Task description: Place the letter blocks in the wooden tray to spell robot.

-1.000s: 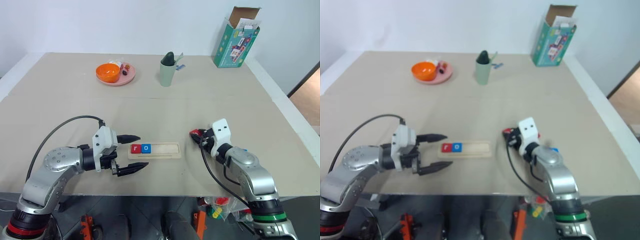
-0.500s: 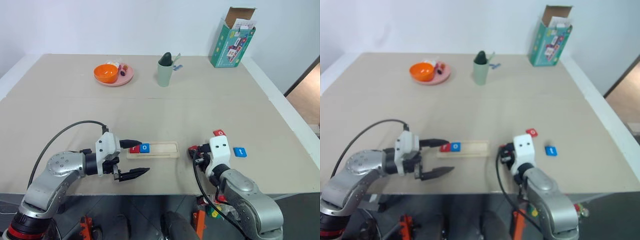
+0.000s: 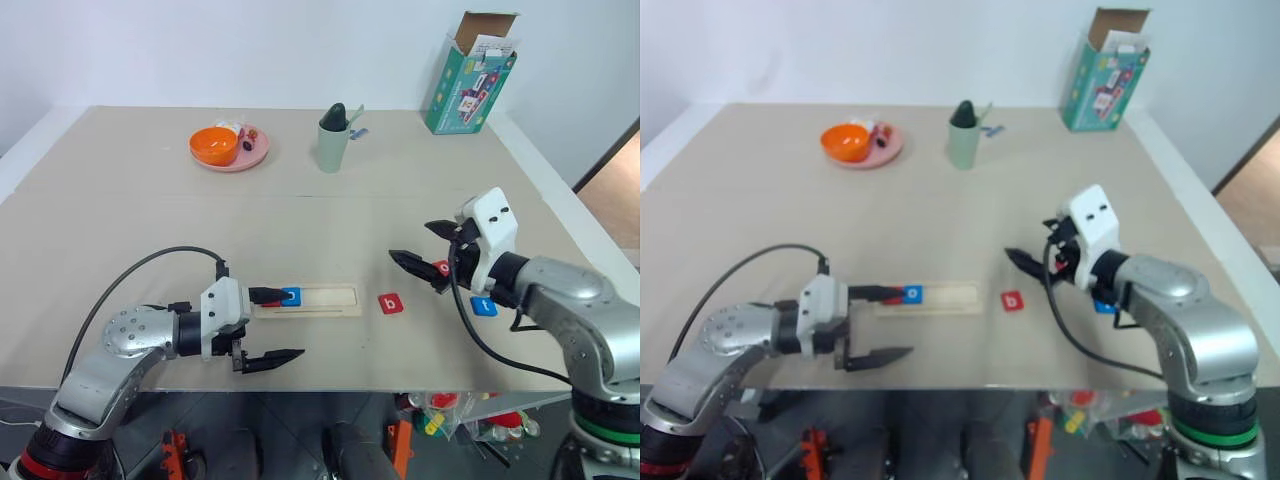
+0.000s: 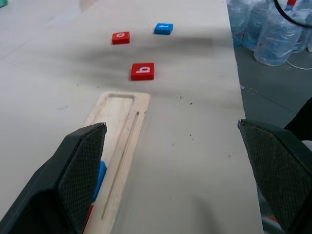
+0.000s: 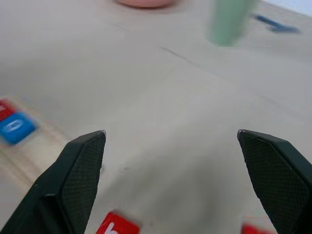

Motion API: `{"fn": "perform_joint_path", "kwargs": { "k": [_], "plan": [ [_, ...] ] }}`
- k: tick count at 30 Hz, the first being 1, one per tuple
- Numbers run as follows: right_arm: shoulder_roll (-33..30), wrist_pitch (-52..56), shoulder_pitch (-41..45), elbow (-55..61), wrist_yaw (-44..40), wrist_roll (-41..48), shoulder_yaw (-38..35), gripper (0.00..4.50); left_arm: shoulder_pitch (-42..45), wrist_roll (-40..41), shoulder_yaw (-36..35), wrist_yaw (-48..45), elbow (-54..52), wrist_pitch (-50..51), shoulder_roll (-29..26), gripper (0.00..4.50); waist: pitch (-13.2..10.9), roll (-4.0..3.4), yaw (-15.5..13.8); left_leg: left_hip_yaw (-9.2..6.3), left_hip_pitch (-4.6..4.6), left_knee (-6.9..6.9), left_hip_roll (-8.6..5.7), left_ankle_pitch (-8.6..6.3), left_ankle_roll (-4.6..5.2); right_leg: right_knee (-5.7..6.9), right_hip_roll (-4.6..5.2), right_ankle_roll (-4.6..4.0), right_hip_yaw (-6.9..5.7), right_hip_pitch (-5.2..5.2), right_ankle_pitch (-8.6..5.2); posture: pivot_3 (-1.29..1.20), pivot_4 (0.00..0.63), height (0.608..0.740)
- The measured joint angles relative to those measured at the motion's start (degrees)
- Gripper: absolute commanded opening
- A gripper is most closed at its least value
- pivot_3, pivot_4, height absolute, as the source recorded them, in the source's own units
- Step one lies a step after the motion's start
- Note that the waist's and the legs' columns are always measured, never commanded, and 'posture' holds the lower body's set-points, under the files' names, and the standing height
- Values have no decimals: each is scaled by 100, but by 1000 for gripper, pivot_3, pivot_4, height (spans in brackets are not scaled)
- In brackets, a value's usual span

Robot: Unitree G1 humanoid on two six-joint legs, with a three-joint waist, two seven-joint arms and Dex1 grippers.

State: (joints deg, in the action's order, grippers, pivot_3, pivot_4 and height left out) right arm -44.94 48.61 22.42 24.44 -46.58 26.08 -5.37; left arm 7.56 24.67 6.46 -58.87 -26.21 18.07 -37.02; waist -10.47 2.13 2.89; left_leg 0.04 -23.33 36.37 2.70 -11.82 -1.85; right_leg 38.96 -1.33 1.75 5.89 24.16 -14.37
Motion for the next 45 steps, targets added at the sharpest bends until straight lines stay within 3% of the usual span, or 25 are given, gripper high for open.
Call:
{"fn": "perform_joint_path", "kwargs": {
  "k": [3,8,12,15,22,28,36,45],
  "plan": [
    [-311,-1537,-39,-1047,-1435,-350,774,4479,71,-5,109,-19,34,-32,58,4500,-1,0,-3,2,-2,3,0,-18,30,0,0,17,0,1,-1,0,150,740],
    [-371,-3395,94,-2428,-2569,-1005,1394,4479,138,-49,170,15,41,-60,110,4500,-3,-4,-2,7,-3,8,-1,-27,43,0,1,21,6,2,-4,0,150,740],
    [-248,-4234,565,-3451,-3025,-1332,1657,4479,116,-66,172,128,30,-55,116,4500,-5,-6,9,7,1,15,1,-26,43,3,-1,18,7,0,4,0,150,740],
    [-94,-4589,728,-3936,-3123,-1464,1692,3739,62,-67,172,196,4,-38,107,4500,-5,-6,0,4,2,18,1,-25,43,6,-2,18,5,-4,6,0,150,740],
    [289,-4974,962,-4630,-3266,-1568,1706,1252,1,-64,171,284,-103,0,53,4500,-6,-8,1,7,4,22,0,-25,42,5,0,22,10,-8,8,0,150,740],
    [318,-4958,970,-4667,-3322,-1551,1682,1194,-82,-59,168,399,-184,97,30,4500,-6,-8,-2,6,13,23,0,-25,42,6,0,21,10,-16,9,0,150,740],
    [503,-3543,1248,-3623,-3227,-985,1595,1194,-524,215,-415,874,-188,249,148,4500,-8,-12,5,2,12,22,4,-25,42,9,-4,19,7,-13,10,0,150,740],
    [1385,-3120,1658,-3159,-2829,-1310,2282,1194,-878,288,-759,1204,-173,303,240,4500,-8,-13,-7,1,2,22,3,-24,39,9,0,19,2,-7,9,0,150,740]
  ]
}}
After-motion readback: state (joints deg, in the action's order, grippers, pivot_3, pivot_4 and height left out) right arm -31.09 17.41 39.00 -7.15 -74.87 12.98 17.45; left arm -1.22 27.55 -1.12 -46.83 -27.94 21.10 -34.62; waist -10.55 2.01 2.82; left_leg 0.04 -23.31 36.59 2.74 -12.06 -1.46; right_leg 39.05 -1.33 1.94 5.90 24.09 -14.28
